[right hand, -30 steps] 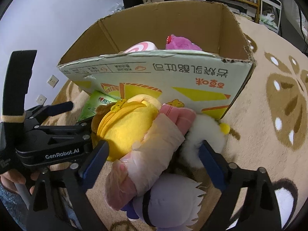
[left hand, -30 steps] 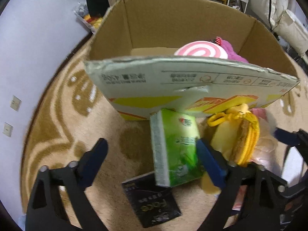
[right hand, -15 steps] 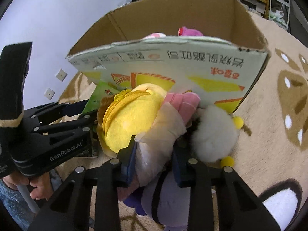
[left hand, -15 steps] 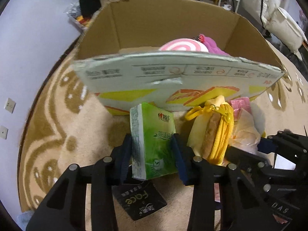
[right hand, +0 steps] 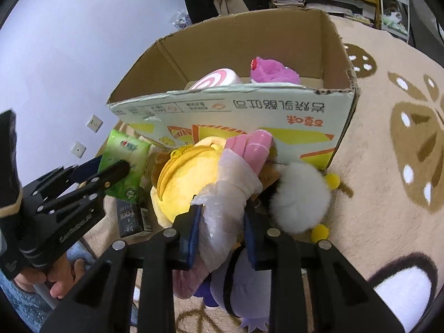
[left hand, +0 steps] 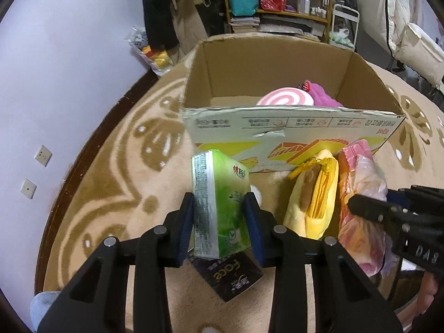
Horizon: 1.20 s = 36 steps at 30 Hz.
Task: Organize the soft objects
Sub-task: 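Lift the tissue pack and pink item over the box and release both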
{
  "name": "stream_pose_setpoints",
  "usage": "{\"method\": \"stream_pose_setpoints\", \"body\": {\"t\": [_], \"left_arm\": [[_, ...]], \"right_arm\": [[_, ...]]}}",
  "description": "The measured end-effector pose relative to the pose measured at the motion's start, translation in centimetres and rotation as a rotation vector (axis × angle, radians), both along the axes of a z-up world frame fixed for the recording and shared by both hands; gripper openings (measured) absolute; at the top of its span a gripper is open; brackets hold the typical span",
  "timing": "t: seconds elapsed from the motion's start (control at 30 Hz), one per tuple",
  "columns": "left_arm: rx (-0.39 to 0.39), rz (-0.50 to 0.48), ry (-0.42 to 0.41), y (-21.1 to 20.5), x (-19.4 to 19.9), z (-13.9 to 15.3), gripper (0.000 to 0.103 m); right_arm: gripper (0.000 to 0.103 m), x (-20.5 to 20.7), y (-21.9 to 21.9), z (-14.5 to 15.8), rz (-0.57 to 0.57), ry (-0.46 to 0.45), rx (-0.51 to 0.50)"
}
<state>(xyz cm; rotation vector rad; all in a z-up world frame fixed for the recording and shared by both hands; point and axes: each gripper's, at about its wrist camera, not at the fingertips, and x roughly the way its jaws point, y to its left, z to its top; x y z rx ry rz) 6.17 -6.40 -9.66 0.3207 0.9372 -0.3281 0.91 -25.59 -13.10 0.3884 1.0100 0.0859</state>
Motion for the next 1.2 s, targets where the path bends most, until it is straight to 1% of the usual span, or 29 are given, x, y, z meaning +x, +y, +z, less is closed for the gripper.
{"method": "stream_pose_setpoints", "body": {"t": [0.13, 0.23, 0.3, 0.5, 0.63, 0.7, 0.77, 0.8, 0.9, 1.07, 1.2], "left_arm": [[-0.006, 0.024, -0.021, 0.9, -0.5, 0.6, 0.033], [-0.017, 0.045, -0.039, 1.6, -1.0, 0.9, 0.033], [-0.016, 0.059, -0.050, 2.0, -1.1, 1.1, 0.033], [-0.016, 0.112, -0.084, 3.2, -1.5, 2.0, 0.033], [-0.029, 0.126, -0.127, 3.8, -1.9, 3.3, 0.033], [-0.027, 0.129, -0.166, 3.8, -2.3, 4.1, 0.033], [-0.025, 0.129, -0.207, 3.7, -2.7, 4.7, 0.032], [-0.026, 0.125, -0.242, 3.6, -3.0, 5.2, 0.032], [-0.015, 0.120, -0.303, 3.3, -3.6, 6.1, 0.032], [-0.032, 0.103, -0.353, 2.7, -3.7, 7.3, 0.032], [-0.009, 0.089, -0.414, 1.9, -3.0, 8.2, 0.032]], "right_arm": [[0.026, -0.3, -0.7, 0.6, -0.008, -0.010, -0.016], [0.024, -0.3, -1.4, 0.8, -0.023, -0.012, 0.001], [0.023, -0.8, -1.3, 1.1, -0.031, -0.015, -0.020], [0.021, -2.8, -1.7, 3.6, -0.064, -0.063, -0.072], [0.020, -4.3, -2.3, 5.9, -0.092, -0.134, -0.077], [0.020, -4.6, -2.0, 6.6, -0.096, -0.167, -0.085], [0.020, -4.9, -2.0, 8.0, -0.100, -0.222, -0.109], [0.020, -4.8, -1.8, 8.4, -0.100, -0.237, -0.119], [0.020, -4.6, -1.7, 9.8, -0.098, -0.289, -0.132], [0.020, -3.8, -2.0, 12.1, -0.100, -0.368, -0.149], [0.020, -3.1, -2.3, 13.6, -0.102, -0.406, -0.170]]}}
